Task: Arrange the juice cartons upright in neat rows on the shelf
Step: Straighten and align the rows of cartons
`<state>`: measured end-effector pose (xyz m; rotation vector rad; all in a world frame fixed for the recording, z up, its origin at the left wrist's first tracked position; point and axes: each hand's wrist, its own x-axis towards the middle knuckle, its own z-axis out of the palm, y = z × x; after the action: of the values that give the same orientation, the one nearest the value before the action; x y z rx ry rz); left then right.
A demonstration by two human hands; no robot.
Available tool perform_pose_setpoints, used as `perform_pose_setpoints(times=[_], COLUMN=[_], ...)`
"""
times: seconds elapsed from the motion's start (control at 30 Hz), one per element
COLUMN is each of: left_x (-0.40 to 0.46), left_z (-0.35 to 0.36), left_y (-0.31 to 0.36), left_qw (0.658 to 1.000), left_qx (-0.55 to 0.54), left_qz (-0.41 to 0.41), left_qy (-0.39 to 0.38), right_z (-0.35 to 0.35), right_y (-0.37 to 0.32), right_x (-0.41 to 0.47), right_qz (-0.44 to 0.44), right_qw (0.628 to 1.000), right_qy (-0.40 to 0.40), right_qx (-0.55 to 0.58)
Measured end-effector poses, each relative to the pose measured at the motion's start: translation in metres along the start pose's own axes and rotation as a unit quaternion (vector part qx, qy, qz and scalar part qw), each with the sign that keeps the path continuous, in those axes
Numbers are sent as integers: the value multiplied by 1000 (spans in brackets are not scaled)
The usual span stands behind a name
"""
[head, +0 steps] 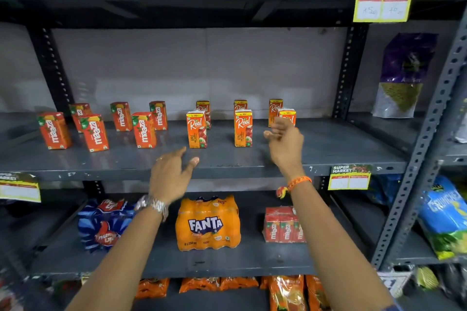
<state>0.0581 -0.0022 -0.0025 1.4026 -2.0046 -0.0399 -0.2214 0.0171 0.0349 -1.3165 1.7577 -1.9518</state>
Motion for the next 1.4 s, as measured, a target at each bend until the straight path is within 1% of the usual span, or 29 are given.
perform_pose_setpoints(times=[0.03,0.07,0.1,0.17,0.23,0.3,0.37,0.47,0.63,0.73,0.8,0.87,0.9,0.97,1.03,1.1,1.17,1.2,1.27,1.33,1.4], left_x=[-12,-20,-24,-26,-25,-25,-25,-25,-25,-26,-26,-25,-24,-22,-18,-11,-2,4,18,33,48], left_z=[4,9,12,15,16,18,20,21,21,18,14,7,1,-14,-27,-42,-63,-71,-88,-101,-109], left_y=[0,0,-1,-2,-3,-4,-4,-3,-3,-1,-1,-4,-8,-17,-27,-41,-68,-82,-112,-142,-167], left_qw=[998,994,989,986,984,982,982,983,984,985,986,991,995,995,981,967,949,942,940,943,947], left_qx=[47,92,124,148,158,167,165,161,161,154,146,101,53,-68,-149,-164,-142,-132,-116,-110,-113], left_qz=[33,60,72,71,74,83,82,74,68,69,79,91,86,54,18,-33,-104,-134,-171,-208,-237], left_qy=[10,15,19,26,37,42,45,47,45,38,21,3,5,51,120,194,261,280,272,235,184], right_z=[-10,-19,-28,-40,-44,-45,-46,-50,-53,-54,-55,-57,-57,-51,-38,-11,36,59,108,153,192], right_y=[3,6,9,12,11,8,7,8,11,13,13,10,6,-6,-22,-41,-62,-70,-86,-96,-101], right_x=[2,6,11,23,35,42,46,46,43,44,43,42,40,29,8,-20,-50,-63,-84,-101,-111], right_qz=[-1,-2,2,34,87,113,98,76,60,66,81,106,109,80,5,-111,-221,-258,-290,-277,-247], right_qw=[999,997,996,993,988,981,977,974,977,975,975,979,983,988,984,968,945,937,938,945,947], right_qy=[46,76,84,45,-27,-91,-134,-156,-140,-149,-158,-142,-113,-39,28,79,90,72,0,-89,-162], right_qx=[12,-6,-40,-108,-124,-125,-136,-143,-151,-149,-133,-103,-98,-126,-173,-213,-226,-223,-192,-150,-127])
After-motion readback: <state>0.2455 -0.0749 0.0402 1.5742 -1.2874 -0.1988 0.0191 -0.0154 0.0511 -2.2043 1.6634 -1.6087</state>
